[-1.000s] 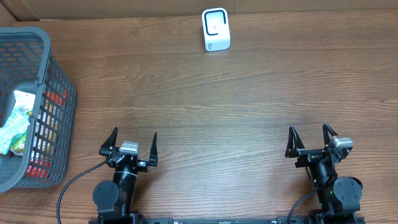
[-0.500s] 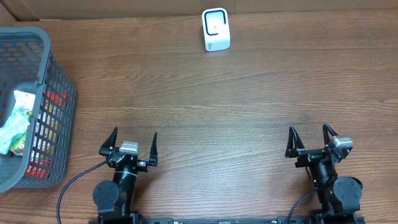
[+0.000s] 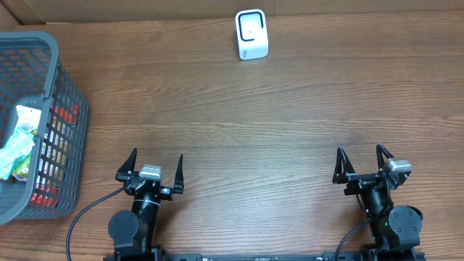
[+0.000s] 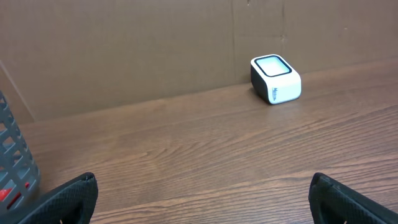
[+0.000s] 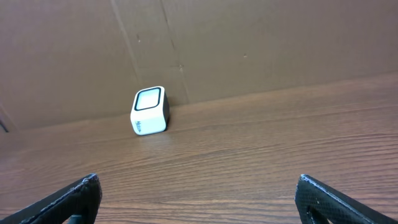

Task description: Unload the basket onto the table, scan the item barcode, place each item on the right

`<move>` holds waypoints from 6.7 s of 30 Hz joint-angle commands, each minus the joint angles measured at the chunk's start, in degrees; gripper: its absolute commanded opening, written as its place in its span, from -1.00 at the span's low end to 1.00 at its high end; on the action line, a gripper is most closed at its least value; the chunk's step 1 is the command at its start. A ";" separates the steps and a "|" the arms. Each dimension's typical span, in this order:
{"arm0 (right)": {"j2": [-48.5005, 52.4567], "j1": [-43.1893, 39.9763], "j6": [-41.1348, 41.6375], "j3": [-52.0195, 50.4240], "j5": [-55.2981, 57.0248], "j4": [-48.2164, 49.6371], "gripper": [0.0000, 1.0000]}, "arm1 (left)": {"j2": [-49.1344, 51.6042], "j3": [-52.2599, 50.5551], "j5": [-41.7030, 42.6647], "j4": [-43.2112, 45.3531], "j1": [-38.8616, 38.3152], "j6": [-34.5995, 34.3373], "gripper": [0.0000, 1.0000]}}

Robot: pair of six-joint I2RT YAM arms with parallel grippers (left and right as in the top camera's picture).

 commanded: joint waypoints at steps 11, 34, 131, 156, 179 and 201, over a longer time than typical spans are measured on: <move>-0.39 0.33 -0.07 -0.52 0.55 0.39 1.00 | -0.50 -0.22 -1.33 0.31 -0.33 0.96 0.99; -0.39 0.33 -0.04 -0.52 0.55 0.39 1.00 | -0.48 15.69 -1.38 -7.13 -0.33 -8.35 0.99; -0.39 0.33 -0.04 -0.52 0.55 0.39 1.00 | 92.37 95.97 -14.78 -61.05 42.82 -10.51 0.94; -0.39 0.33 -0.07 -0.52 0.55 0.39 1.00 | 113.18 93.77 -9.05 -60.61 42.12 4.00 0.62; -0.39 0.33 -0.04 -0.52 0.55 0.39 1.00 | 123.84 95.01 -9.86 -59.39 40.11 4.02 -0.92; -0.39 0.33 -0.04 -0.52 0.55 0.39 1.00 | 113.74 141.72 -15.54 -78.62 28.41 -9.75 -0.92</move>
